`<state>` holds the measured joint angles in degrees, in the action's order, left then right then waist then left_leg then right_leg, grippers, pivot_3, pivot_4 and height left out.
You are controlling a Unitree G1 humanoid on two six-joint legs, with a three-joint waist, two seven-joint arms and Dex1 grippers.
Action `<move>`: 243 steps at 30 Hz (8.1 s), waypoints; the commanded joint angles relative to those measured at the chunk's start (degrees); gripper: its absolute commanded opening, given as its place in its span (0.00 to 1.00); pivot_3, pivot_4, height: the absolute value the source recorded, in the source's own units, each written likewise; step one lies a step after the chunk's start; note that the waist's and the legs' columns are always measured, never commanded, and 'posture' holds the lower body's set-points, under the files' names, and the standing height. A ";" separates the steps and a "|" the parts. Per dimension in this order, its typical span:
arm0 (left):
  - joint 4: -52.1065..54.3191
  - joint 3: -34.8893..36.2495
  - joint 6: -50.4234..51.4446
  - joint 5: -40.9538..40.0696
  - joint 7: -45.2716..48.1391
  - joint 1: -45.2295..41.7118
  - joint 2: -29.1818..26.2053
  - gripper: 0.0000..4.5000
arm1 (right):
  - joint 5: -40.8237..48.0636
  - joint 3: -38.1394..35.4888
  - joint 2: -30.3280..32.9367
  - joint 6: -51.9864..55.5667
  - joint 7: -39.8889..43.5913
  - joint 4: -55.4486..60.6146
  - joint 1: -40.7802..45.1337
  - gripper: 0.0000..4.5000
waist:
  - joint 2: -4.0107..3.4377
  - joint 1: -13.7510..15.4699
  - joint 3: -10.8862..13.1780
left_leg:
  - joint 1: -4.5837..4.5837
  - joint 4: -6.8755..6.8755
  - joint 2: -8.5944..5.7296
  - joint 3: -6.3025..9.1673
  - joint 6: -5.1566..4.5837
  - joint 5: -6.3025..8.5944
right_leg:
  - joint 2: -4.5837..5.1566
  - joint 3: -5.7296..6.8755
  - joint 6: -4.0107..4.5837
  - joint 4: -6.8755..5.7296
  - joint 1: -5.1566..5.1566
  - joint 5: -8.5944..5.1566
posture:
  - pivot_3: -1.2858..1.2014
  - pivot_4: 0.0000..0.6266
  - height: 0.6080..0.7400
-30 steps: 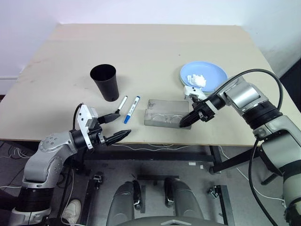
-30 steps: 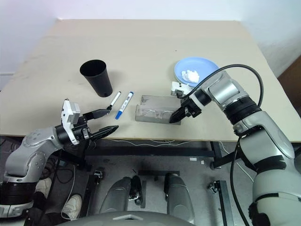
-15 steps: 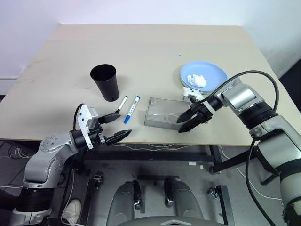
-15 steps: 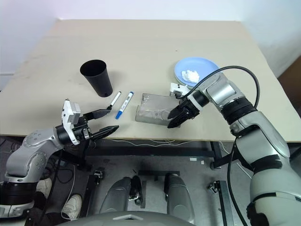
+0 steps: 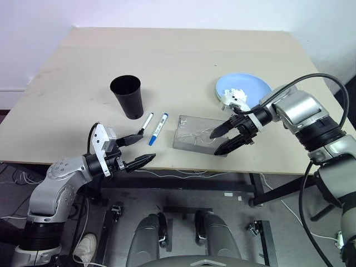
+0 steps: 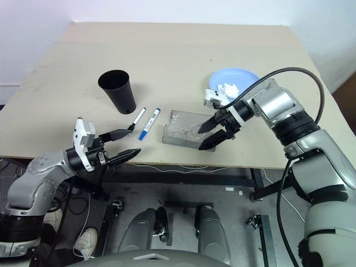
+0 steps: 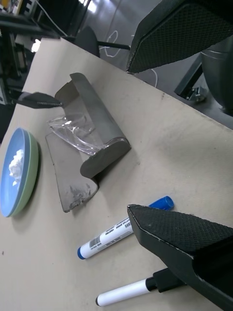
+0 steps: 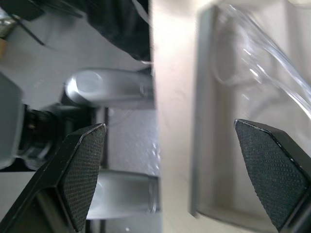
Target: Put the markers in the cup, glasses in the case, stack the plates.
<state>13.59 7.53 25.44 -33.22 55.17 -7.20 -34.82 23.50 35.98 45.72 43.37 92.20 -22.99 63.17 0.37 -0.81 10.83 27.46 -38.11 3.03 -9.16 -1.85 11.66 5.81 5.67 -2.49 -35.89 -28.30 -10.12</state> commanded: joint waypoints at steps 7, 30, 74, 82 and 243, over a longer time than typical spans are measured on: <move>0.93 0.33 -0.28 -0.97 0.12 -1.07 0.16 1.00 | -1.62 -11.50 -9.70 0.68 -7.92 -13.56 5.90 0.99 | 0.01 -0.06 -0.01 | 0.00 0.02 0.16 -0.04 0.00 0.00 | -0.03 0.28 0.06 0.16 0.10 0.15 | 0.52 0.24 0.77; 0.74 -0.04 -0.28 -0.36 0.42 -1.38 -0.40 1.00 | -10.81 -8.86 -9.10 10.43 -1.31 -3.45 -0.13 0.99 | 0.00 0.07 0.00 | 0.09 0.01 0.31 -0.06 -0.01 0.01 | -0.15 0.38 0.13 0.33 0.14 0.20 | 0.52 0.24 0.77; -2.88 -2.05 -2.27 0.50 1.69 -4.53 0.27 1.00 | -14.96 -27.01 -2.43 -9.25 -31.15 12.75 -18.56 0.99 | 0.01 -0.01 -0.01 | 0.02 0.03 0.60 -0.10 0.01 0.00 | -0.24 0.74 0.12 0.68 0.32 0.27 | 0.52 0.24 0.77; -2.00 -1.73 -2.32 0.41 1.09 -3.49 0.26 1.00 | -18.85 -22.22 -1.70 -7.61 -28.53 8.53 -15.56 0.99 | 0.01 0.04 -0.01 | 0.02 0.01 0.59 -0.13 0.00 0.00 | -0.24 0.74 0.13 0.67 0.32 0.29 | 0.52 0.24 0.77; -8.54 -3.47 8.90 10.79 -18.26 -16.48 -0.21 1.00 | 1.97 -27.96 -12.18 10.75 -30.83 23.40 -16.48 0.01 | 0.04 0.17 -0.03 | -0.01 -0.03 0.67 -0.14 0.11 -0.07 | -0.28 0.78 0.29 0.55 0.33 0.41 | 0.52 0.24 0.77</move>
<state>4.61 3.88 33.50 -23.22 37.80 -22.54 -34.82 24.50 10.06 33.66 54.63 61.93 -0.23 45.33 0.41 -0.65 10.80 27.45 -38.14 3.70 -9.30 -1.74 11.59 5.52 6.45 -2.20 -35.34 -27.97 -9.71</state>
